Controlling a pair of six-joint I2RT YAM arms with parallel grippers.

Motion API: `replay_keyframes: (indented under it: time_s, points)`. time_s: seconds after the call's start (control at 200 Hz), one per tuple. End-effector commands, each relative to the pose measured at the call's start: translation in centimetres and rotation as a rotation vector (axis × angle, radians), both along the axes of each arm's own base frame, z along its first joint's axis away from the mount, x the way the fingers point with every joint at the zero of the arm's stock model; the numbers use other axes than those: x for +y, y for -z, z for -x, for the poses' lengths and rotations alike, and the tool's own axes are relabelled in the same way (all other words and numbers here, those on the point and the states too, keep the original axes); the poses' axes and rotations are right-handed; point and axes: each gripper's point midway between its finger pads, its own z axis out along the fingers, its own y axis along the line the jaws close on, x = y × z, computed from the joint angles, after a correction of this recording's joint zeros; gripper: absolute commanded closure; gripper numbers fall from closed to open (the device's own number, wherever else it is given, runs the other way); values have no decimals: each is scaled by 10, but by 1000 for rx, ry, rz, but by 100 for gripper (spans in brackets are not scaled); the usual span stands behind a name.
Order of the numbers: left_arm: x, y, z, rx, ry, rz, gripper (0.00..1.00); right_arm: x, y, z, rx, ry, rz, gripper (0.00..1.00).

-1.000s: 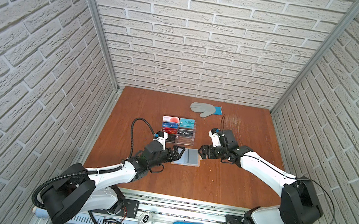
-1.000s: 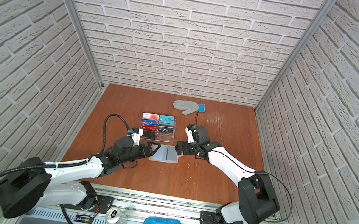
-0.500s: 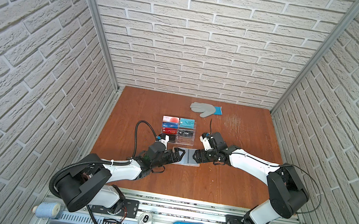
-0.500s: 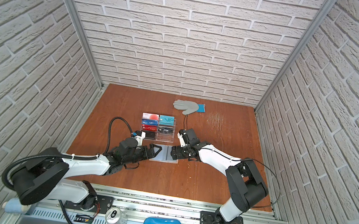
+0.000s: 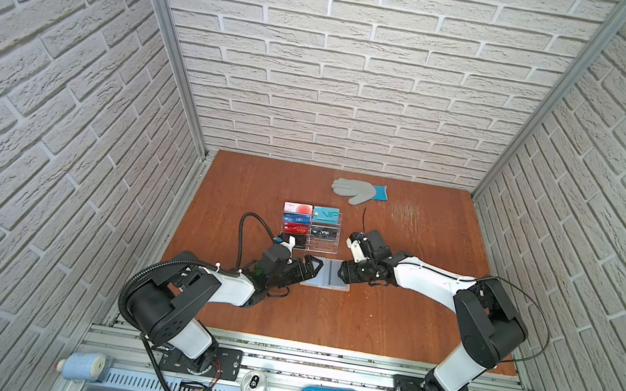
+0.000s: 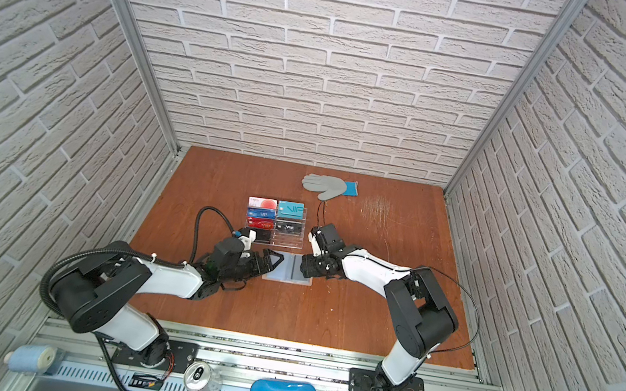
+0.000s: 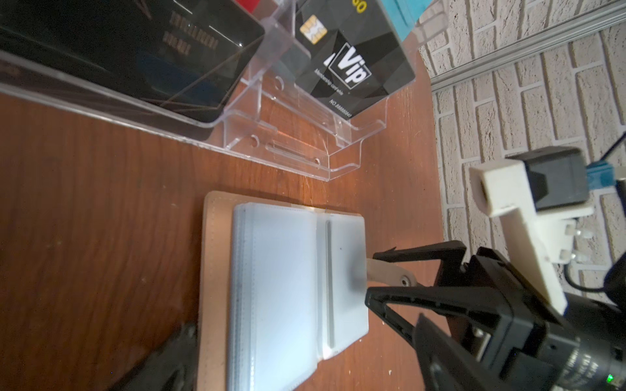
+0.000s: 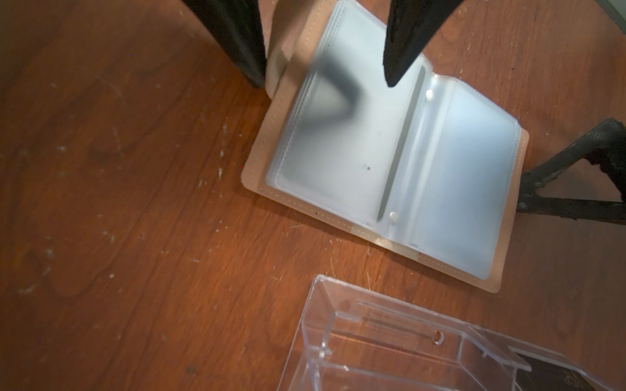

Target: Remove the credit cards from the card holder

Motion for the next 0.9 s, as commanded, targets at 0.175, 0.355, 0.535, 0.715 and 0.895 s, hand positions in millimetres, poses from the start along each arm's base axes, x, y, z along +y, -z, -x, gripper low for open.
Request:
replay_keyframes:
  time_s: [0.175,0.355,0.535,0.715,0.895]
  points:
    - [3,-35,-8,-77,-15,55,2,16,1,-8,-12,-21,-33,54]
    - [6,-46,-7,-84,-21,60,2,19,8,-8,5,-27,-26,57]
    - [8,-47,-4,-80,-28,69,2,17,12,-11,1,-24,-8,58]
    - [11,-52,-1,-88,-29,77,2,20,18,-12,16,-28,-8,62]
    - [19,-57,3,-92,-46,60,2,24,17,-12,18,-39,-24,64]
